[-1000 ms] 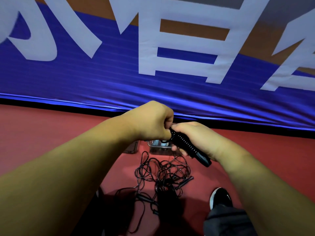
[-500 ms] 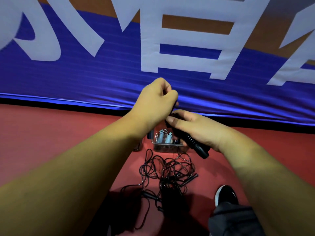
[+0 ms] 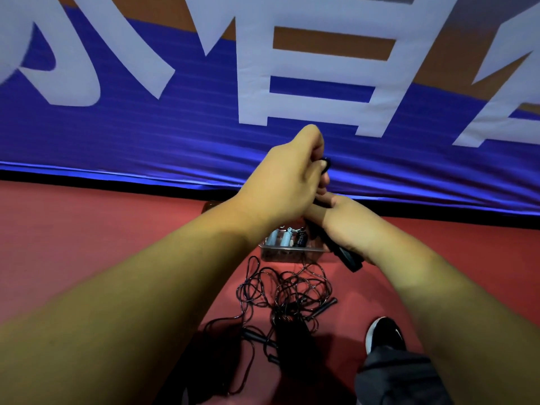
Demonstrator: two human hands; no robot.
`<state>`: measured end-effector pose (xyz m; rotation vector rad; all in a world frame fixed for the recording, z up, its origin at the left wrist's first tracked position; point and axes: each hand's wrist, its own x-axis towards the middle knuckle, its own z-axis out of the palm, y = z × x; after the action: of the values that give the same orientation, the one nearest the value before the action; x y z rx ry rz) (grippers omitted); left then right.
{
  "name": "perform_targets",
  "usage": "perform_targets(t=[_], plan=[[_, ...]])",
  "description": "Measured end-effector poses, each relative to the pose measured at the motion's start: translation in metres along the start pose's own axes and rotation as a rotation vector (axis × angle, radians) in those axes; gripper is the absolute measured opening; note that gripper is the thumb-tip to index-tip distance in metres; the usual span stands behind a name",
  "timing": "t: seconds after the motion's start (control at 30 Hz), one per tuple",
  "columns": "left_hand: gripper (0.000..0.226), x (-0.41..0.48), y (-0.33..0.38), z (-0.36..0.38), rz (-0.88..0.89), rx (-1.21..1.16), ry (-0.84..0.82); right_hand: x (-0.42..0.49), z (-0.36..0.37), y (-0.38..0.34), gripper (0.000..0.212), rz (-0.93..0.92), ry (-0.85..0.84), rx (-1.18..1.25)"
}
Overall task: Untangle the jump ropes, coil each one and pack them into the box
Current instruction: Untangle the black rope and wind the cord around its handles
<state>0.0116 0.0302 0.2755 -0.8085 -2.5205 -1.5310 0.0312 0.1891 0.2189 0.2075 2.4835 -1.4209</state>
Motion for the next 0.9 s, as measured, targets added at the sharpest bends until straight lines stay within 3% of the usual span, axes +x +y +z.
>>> perform_targets(t=[0.07, 0.27, 0.43, 0.53, 0.67, 0.9], plan=[[0.005, 0.001, 0.001, -0.001, -0.01, -0.035, -0.002, -0.002, -0.001, -0.003, 0.043, -0.013, 0.02, -0.034], [0.009, 0.015, -0.018, -0.004, -0.322, -0.362, 0.126, -0.009, 0.007, -0.006, 0.062, 0.017, 0.068, -0.121], [0.023, 0.016, -0.025, -0.005, -0.508, -0.457, 0.112, -0.009, 0.005, 0.002, 0.024, 0.022, -0.067, -0.032], [0.028, 0.016, -0.022, 0.004, -0.447, -0.428, 0.109, -0.007, 0.011, 0.009, 0.016, 0.054, -0.044, 0.072], [0.032, 0.017, -0.007, 0.017, -0.272, -0.412, 0.07, -0.003, 0.014, 0.019, 0.019, 0.018, 0.054, -0.07], [0.021, 0.03, -0.011, 0.017, -0.484, -0.594, 0.206, -0.006, 0.002, 0.021, 0.038, 0.041, 0.019, 0.058]])
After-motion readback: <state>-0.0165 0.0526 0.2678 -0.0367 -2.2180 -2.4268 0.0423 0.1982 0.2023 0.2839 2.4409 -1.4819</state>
